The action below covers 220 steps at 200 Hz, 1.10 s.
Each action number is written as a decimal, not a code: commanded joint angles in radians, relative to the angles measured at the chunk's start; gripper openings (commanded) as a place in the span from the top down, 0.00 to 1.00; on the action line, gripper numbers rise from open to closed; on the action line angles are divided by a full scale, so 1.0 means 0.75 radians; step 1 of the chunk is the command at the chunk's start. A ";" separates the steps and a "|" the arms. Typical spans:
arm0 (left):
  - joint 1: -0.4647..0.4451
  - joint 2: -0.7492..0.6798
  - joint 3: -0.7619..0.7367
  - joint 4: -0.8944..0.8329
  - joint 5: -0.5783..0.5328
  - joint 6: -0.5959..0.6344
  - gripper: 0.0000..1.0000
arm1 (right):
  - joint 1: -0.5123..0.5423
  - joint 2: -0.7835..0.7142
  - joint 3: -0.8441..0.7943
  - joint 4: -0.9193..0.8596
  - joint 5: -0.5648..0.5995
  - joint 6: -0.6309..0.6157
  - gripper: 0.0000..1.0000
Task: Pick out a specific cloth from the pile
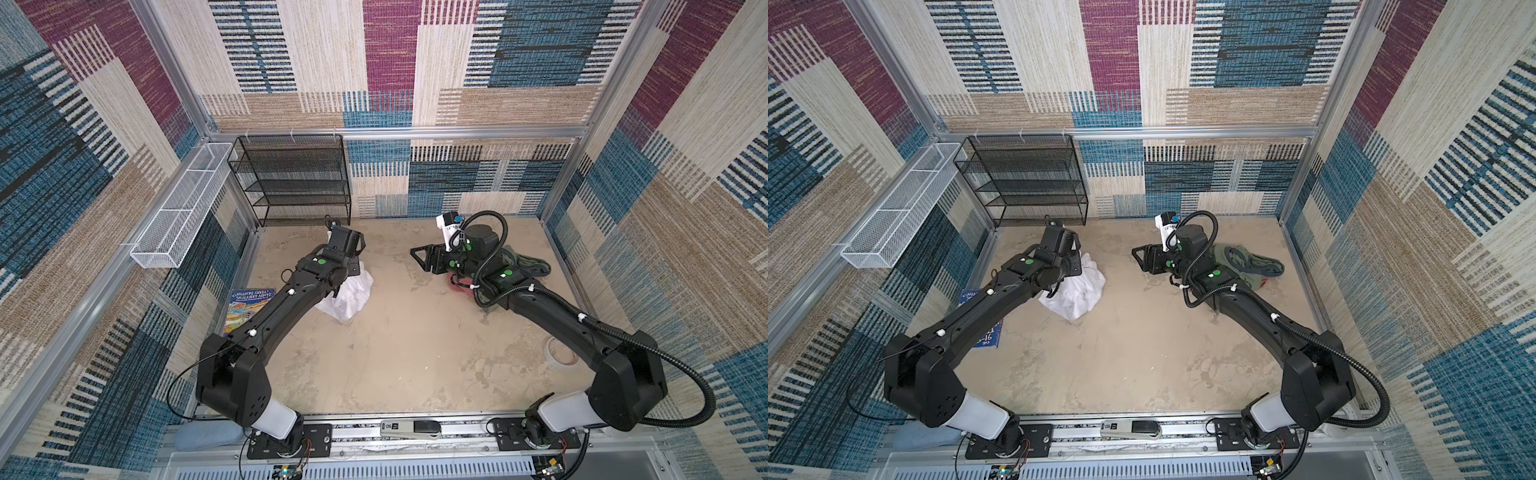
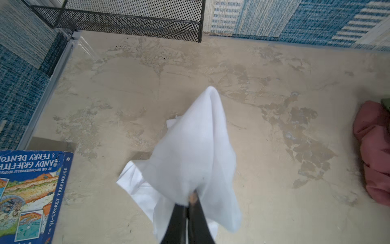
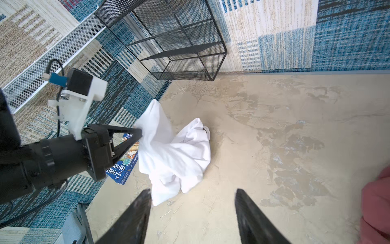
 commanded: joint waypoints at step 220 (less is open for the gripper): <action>0.105 0.053 -0.312 0.085 0.048 -0.010 0.63 | 0.001 -0.039 -0.014 0.039 -0.030 0.050 0.34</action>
